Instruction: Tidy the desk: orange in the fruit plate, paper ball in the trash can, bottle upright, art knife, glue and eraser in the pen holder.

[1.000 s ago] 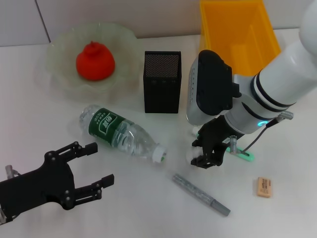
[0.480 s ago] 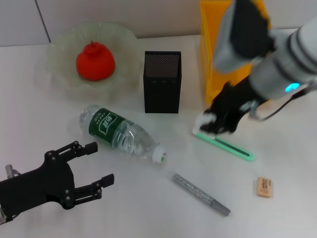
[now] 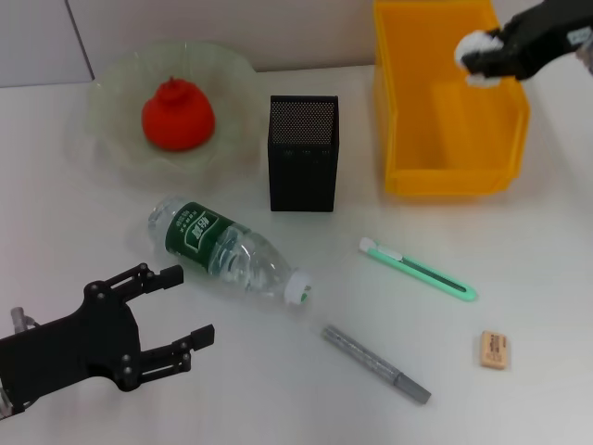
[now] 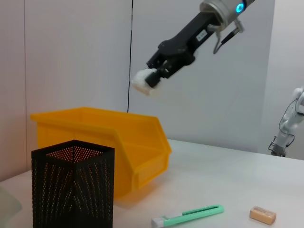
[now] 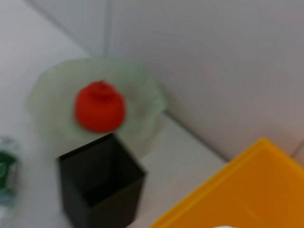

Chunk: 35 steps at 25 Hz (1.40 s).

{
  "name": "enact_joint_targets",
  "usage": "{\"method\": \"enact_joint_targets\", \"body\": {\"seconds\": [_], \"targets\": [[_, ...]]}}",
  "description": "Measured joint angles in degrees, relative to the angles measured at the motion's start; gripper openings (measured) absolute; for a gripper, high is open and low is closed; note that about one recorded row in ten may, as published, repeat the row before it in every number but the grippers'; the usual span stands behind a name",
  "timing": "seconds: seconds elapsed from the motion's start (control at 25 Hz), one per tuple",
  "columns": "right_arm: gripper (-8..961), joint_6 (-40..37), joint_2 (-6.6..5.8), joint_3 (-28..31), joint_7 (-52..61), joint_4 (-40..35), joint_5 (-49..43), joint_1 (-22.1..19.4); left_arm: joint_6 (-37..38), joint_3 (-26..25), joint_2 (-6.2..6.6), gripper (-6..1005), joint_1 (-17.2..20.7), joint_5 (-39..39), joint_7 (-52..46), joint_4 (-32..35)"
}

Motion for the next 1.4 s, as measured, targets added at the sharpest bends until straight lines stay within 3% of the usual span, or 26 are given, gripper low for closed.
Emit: {"method": "enact_joint_targets", "body": {"seconds": [0.52,0.8,0.88,1.16,1.4], "targets": [[352,19.59,0.26,-0.63,-1.58,16.70,-4.00,2.49,0.25,0.00,0.04,809,-0.18,0.00,0.00,0.00],[404,23.65,0.32,-0.55,-1.44,22.70,-3.98,4.59,0.34,0.00,-0.01,809,-0.23,0.01,0.00,0.00],[616,23.72,0.34,-0.55,-1.41,22.80,-3.88,4.61,0.34,0.00,-0.04,809,-0.27,0.00,0.00,0.00],[748,22.25,0.46,-0.60,-3.50,19.74,4.94,1.90,0.34,0.00,-0.12,808,-0.27,0.00,0.00,0.00],[829,15.90,0.55,-0.62,-10.31,13.01,20.30,-5.41,0.56,-0.10,0.01,808,-0.08,-0.33,0.00,0.23]]}}
